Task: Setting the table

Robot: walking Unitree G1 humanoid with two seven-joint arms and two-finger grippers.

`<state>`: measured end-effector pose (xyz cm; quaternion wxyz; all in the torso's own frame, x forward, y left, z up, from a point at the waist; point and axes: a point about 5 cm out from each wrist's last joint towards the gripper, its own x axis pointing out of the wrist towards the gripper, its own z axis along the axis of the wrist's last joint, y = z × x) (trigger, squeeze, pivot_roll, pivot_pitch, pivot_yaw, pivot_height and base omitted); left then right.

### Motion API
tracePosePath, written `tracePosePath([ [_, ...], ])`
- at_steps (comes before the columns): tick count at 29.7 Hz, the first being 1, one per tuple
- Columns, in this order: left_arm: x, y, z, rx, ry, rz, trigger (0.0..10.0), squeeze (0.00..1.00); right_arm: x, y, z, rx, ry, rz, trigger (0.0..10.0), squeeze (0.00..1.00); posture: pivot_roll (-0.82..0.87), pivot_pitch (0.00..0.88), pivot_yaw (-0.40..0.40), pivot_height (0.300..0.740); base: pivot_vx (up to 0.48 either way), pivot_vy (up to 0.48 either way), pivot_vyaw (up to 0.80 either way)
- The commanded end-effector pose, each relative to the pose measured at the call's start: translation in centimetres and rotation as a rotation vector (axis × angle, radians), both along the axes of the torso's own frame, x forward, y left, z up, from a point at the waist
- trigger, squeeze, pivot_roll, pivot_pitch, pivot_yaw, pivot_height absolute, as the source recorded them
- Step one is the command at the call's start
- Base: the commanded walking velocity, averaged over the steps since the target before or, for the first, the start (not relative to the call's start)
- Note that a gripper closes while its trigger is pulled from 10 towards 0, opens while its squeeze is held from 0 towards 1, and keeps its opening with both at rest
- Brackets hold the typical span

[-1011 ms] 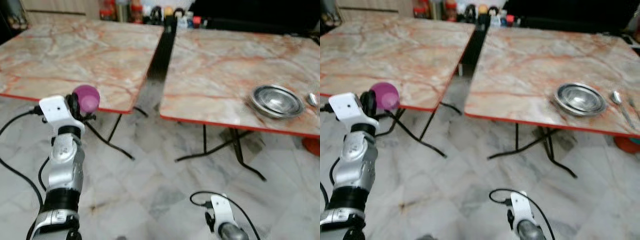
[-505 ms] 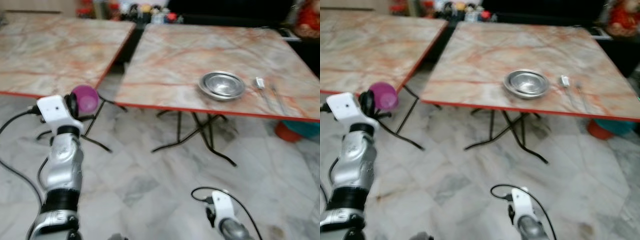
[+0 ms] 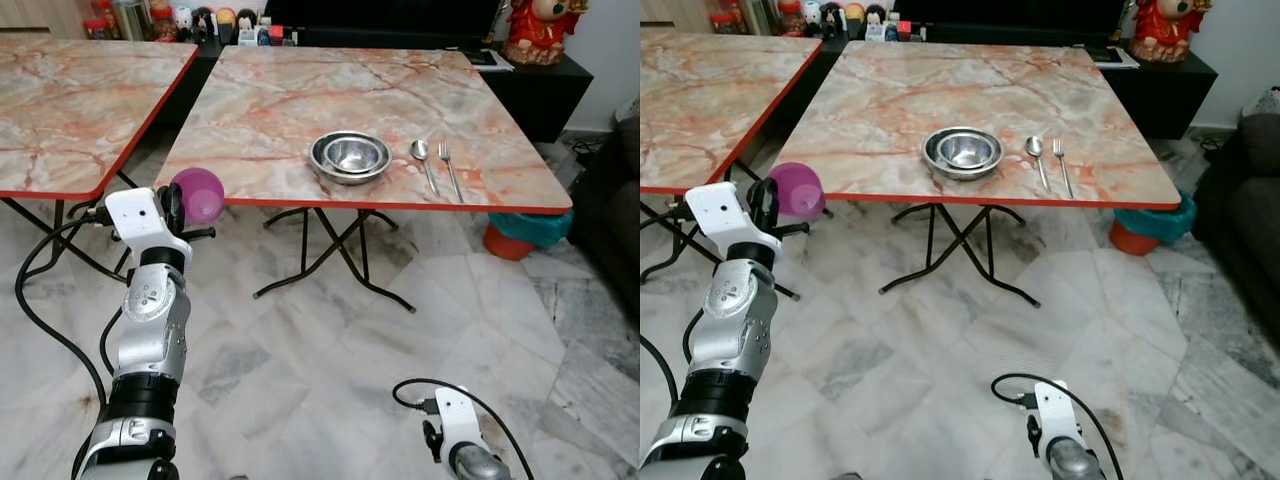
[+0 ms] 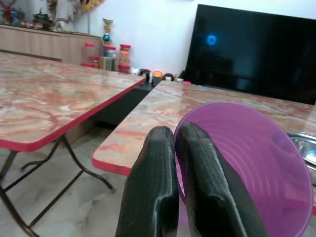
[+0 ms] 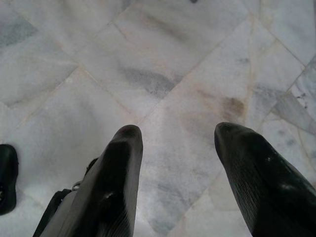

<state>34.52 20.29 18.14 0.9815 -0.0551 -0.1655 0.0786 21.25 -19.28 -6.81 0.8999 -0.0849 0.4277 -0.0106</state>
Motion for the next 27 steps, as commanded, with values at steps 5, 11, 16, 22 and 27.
tracePosePath([
  [5, 0.1, -0.19, 0.73, 0.029, -0.016, 0.008, 10.0, 0.0, 0.21, -0.09, 0.15, 0.008, -0.01, 0.007, 10.0, 0.0, 0.11, 0.098, -0.089, 0.715, 0.326, 0.0, 0.0],
  [11, 0.08, -0.15, 0.86, 0.03, -0.02, 0.012, 10.0, 0.0, 0.36, -0.04, 0.24, 0.01, -0.015, 0.01, 10.0, 0.0, 0.11, 0.092, -0.086, 0.715, 0.361, 0.0, 0.0],
  [16, 0.17, -0.16, 1.09, 0.039, -0.024, 0.007, 10.0, 0.0, 0.37, 0.08, 0.22, 0.012, -0.017, 0.006, 10.0, 0.0, 0.11, 0.086, -0.079, 0.715, 0.367, 0.0, 0.0],
  [22, 0.33, -0.3, 1.46, 0.049, -0.032, -0.007, 10.0, 0.0, 0.24, 0.22, 0.12, 0.011, -0.01, 0.003, 10.0, 0.0, 0.11, 0.079, -0.068, 0.715, 0.369, 0.0, 0.0],
  [27, 0.43, -0.55, 1.54, 0.057, -0.031, -0.028, 10.0, 0.0, 0.2, 0.31, 0.08, 0.013, -0.011, -0.002, 10.0, 0.0, 0.11, 0.079, -0.063, 0.715, 0.372, 0.0, 0.0],
])
